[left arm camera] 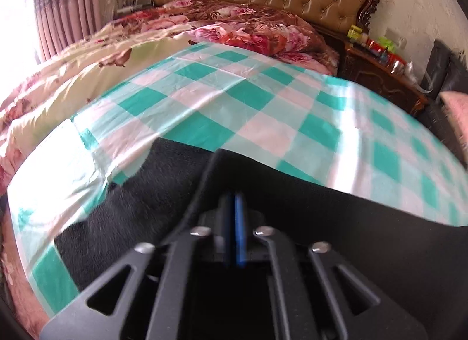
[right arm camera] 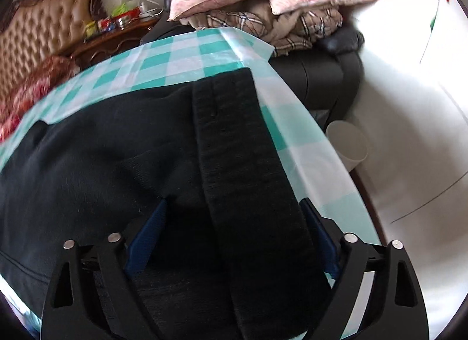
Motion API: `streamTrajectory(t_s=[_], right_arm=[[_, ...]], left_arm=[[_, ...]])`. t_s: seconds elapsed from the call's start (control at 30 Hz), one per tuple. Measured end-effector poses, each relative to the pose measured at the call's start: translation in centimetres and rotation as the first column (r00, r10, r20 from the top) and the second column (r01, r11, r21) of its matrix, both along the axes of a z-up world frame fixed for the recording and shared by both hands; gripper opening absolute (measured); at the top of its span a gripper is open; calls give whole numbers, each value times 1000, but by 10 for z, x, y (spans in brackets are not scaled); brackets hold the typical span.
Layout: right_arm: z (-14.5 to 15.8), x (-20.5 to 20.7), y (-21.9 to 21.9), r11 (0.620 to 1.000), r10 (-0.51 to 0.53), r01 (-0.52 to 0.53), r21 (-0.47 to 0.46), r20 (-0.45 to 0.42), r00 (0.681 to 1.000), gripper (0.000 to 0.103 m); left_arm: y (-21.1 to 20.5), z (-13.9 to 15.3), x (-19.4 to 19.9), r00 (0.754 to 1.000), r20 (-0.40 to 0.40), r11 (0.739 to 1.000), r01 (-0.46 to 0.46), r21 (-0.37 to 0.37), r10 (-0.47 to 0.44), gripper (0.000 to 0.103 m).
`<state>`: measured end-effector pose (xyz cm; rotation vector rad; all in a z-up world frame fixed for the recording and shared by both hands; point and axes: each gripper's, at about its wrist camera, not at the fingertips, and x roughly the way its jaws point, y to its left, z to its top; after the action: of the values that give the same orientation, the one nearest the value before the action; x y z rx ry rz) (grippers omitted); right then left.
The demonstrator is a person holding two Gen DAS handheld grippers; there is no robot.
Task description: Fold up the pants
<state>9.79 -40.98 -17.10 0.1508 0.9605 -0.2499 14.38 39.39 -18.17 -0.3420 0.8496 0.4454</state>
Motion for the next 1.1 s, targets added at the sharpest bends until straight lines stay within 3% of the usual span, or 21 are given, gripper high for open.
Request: streamTrajectory(t_s=[0.03,0.1,0.27,0.37,0.43,0.53,0.67,0.77,0.83,0.9,0.93,1.0,1.07,1.1], right_arm=[[-1,-1,-1,1000,-1,1,3,5,1000,91],[-2,-2,2,1000,7,-7,-10,20,1000,91],[3,-4,7,998,-1,1,-58,13,1000,95],[19,-14,11,999,-16,17,-46,33,999,95],[35,-23,18,999,13,-11,-30,89,996,95],[54,-36,44,993,103,-92,-78,151,983,95],[41,-43,80,970,197,-181,-159,89,976,94],[15,-42,93,960,206,-211,-185,-43,978,94],[15,-46,98,951,214,-217,-223,-34,976,94],[16,-44,97,955,204,-211,-207,-55,977,94],[16,-44,97,957,202,-210,-201,-60,978,94],[16,-44,98,955,203,-213,-206,-66,977,94],[14,-44,99,954,203,-213,-211,-66,977,94],[12,-45,98,954,204,-214,-211,-67,977,94]], left_arm=[[-4,7,-7,999,32,1000,3,4,-3,38],[-13,18,-20,998,60,999,8,50,-11,44],[-13,6,-48,998,1,994,59,89,-59,44],[-17,3,-53,993,-10,982,115,151,-115,43],[-15,2,-55,993,19,984,110,137,-114,44],[-9,-4,-60,991,78,989,98,110,-107,45],[-9,-6,-61,988,100,986,108,131,-122,45],[-4,7,-73,985,146,995,89,53,-96,45],[7,22,-93,978,209,1000,10,13,-12,54],[24,28,-114,969,229,995,-80,-52,90,52],[38,28,-130,954,263,982,-102,-158,142,52],[52,23,-143,948,255,954,-119,-276,192,52],[61,9,-155,949,194,906,-156,-393,248,44],[64,-1,-161,947,162,866,-175,-468,279,39]])
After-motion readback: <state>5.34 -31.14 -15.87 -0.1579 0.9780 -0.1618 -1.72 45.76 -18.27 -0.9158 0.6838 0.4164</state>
